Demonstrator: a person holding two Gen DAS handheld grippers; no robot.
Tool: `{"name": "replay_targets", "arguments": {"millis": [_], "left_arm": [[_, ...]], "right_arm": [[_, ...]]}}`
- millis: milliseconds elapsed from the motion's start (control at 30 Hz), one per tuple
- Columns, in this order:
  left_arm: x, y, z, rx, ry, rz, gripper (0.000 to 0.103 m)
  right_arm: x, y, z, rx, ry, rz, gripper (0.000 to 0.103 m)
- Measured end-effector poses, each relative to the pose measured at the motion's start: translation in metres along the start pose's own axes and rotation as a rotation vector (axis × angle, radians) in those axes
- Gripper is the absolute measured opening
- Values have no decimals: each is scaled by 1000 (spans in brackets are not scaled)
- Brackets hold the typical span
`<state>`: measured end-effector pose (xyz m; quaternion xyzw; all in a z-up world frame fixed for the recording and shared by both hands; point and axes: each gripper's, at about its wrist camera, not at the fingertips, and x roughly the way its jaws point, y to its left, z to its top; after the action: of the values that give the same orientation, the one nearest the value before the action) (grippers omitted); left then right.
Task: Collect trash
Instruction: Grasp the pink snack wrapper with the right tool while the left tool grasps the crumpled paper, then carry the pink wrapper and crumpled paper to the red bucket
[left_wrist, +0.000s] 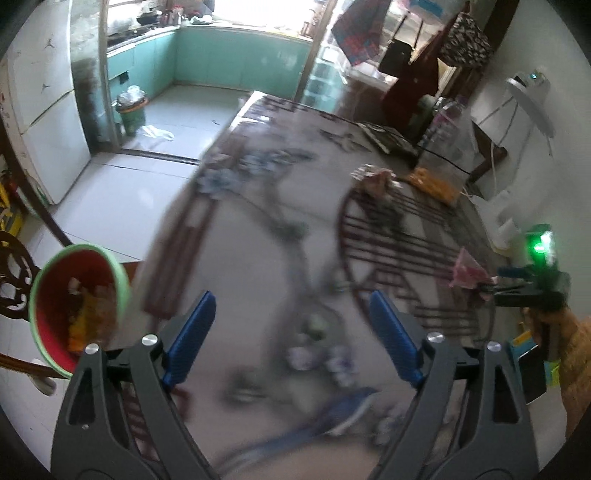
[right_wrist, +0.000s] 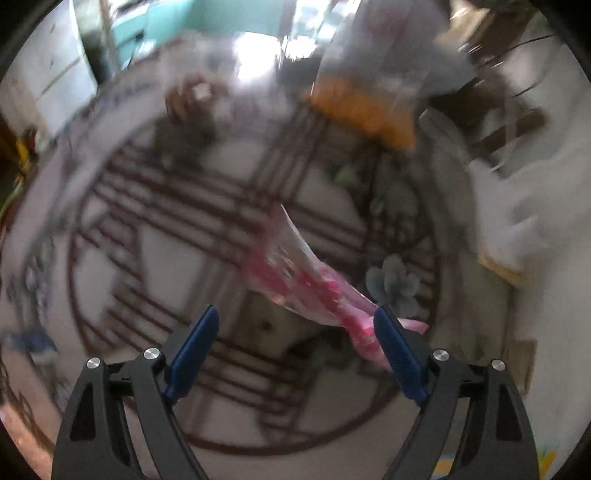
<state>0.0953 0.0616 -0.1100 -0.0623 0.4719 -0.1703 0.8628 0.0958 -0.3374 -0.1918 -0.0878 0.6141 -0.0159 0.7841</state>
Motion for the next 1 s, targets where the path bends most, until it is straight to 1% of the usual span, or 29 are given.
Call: {"name": "replay_targets", "arguments": {"millis": [67, 100, 167, 200, 233, 267, 300, 367, 400, 433, 467, 500, 567, 667, 767, 833, 900, 933, 967, 1000], "left_arm": [[9, -19, 2, 4, 5, -6, 85], [13, -25, 3, 7, 6, -7, 85], [31, -45, 9, 8, 23, -4, 85], [37, -51, 13, 5, 32, -8, 85], [47, -60, 18, 2, 40, -16, 85], [56, -70, 24, 7, 43, -20, 85], [66, -81, 31, 20, 43, -22, 85], [84, -97, 45, 47, 38, -21, 86], [96, -105, 55, 61, 31, -23, 87], [105, -111, 61, 68, 28, -23, 87], [120, -118, 71, 76, 26, -24, 87], [135, -124, 81, 86, 21, -32, 87], [162, -136, 96, 123, 18, -28, 90], [202, -149, 115, 187, 26, -16, 93], [236, -155, 129, 223, 27, 23, 93], [256, -155, 137, 237, 38, 44, 93], [273, -151, 141, 230, 57, 44, 93], [278, -148, 142, 213, 63, 37, 90], [282, -144, 143, 189, 71, 29, 74], [285, -140, 144, 174, 75, 33, 63]], "right_arm": [[18, -6, 2, -37, 44, 30, 83], [25, -10, 1, -41, 58, 38, 81], [36, -13, -3, -47, 87, 48, 66], [39, -13, -4, -48, 88, 56, 50], [40, -13, -7, -49, 79, 66, 37], [38, -13, -12, -49, 53, 80, 32], [36, -14, -14, -38, 36, 91, 22], [25, -20, -19, 19, -20, 141, 18], [15, -26, -22, 64, -69, 180, 16], [10, -27, -24, 88, -96, 199, 16], [-1, -30, -28, 128, -151, 241, 16], [-7, -30, -31, 149, -186, 265, 16], [-16, -28, -37, 177, -238, 300, 16], [-21, -26, -43, 237, -281, 361, 16], [-20, -27, -44, 276, -313, 400, 16], [-12, -30, -40, 303, -314, 414, 17], [-6, -32, -38, 337, -303, 430, 17], [-5, -32, -38, 354, -300, 436, 17], [-4, -31, -34, 368, -300, 442, 17], [-4, -27, -28, 376, -300, 444, 17]]}}
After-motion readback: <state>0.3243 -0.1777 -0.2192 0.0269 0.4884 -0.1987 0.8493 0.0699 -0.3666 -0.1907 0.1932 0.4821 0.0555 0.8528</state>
